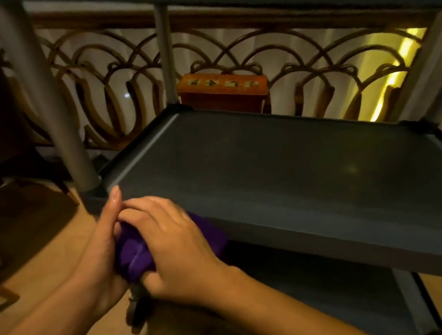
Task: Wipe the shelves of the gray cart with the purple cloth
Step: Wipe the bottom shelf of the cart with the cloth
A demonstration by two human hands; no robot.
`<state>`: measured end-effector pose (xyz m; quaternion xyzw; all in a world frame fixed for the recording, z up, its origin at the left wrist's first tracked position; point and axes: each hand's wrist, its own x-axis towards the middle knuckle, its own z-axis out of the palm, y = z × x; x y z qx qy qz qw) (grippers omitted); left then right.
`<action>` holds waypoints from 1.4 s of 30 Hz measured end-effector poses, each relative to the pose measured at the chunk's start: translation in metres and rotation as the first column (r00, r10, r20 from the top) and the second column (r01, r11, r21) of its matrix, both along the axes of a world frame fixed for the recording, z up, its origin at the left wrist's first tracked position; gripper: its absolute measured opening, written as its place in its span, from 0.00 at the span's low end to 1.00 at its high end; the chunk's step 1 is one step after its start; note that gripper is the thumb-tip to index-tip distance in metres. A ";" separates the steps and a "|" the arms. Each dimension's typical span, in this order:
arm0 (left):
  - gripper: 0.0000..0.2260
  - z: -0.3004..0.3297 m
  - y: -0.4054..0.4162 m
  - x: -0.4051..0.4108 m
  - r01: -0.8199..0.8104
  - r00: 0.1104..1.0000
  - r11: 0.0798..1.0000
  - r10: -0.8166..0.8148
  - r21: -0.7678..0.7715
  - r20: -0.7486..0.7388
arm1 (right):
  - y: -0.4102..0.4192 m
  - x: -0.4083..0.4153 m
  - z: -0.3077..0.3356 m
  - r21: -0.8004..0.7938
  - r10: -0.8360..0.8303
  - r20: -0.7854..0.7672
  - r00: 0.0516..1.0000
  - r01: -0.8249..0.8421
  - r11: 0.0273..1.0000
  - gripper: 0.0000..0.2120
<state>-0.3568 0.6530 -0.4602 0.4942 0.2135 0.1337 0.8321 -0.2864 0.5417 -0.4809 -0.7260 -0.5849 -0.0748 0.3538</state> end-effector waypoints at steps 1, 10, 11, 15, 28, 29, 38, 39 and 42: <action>0.25 -0.014 -0.001 -0.006 -0.035 0.999 0.999 0.035 -0.025 -0.016 | 0.002 -0.004 -0.015 -0.021 0.034 -0.023 0.999 -0.034 0.999 0.41; 0.29 -0.122 0.012 -0.016 0.000 0.955 1.000 0.008 0.026 -0.297 | 0.013 -0.016 -0.120 -0.024 -0.056 -0.558 0.828 0.051 0.998 0.31; 0.26 -0.132 0.009 -0.010 0.011 0.953 1.000 -0.005 0.018 -0.304 | 0.012 -0.012 -0.126 -0.025 -0.087 -0.612 0.786 0.091 0.996 0.30; 0.19 -0.176 -0.003 0.016 -0.047 0.909 0.988 0.103 0.147 -0.405 | 0.000 0.008 -0.155 -0.075 -0.300 -0.705 0.643 0.352 0.933 0.30; 0.11 -0.227 -0.059 0.048 0.076 0.896 0.976 0.023 0.202 -0.444 | -0.051 0.015 -0.244 -0.268 0.187 -0.833 -0.520 0.676 0.686 0.17; 0.13 -0.224 -0.057 0.044 0.155 0.882 0.941 0.006 0.300 -0.471 | -0.049 0.017 -0.244 -0.288 0.153 -0.851 -0.503 0.689 0.666 0.18; 0.21 -0.190 0.000 0.024 0.446 0.731 0.880 -0.254 0.163 -0.633 | -0.027 0.031 -0.243 -0.131 -0.072 -0.979 -0.190 0.321 0.938 0.14; 0.18 -0.194 0.000 0.027 0.438 0.738 0.881 -0.240 0.177 -0.631 | -0.023 0.030 -0.240 -0.207 -0.187 -0.978 -0.096 0.291 0.934 0.16; 0.07 -0.208 -0.008 0.034 0.352 0.779 0.909 -0.151 0.225 -0.608 | -0.021 0.027 -0.239 -0.352 -0.403 -0.913 0.057 0.388 0.852 0.29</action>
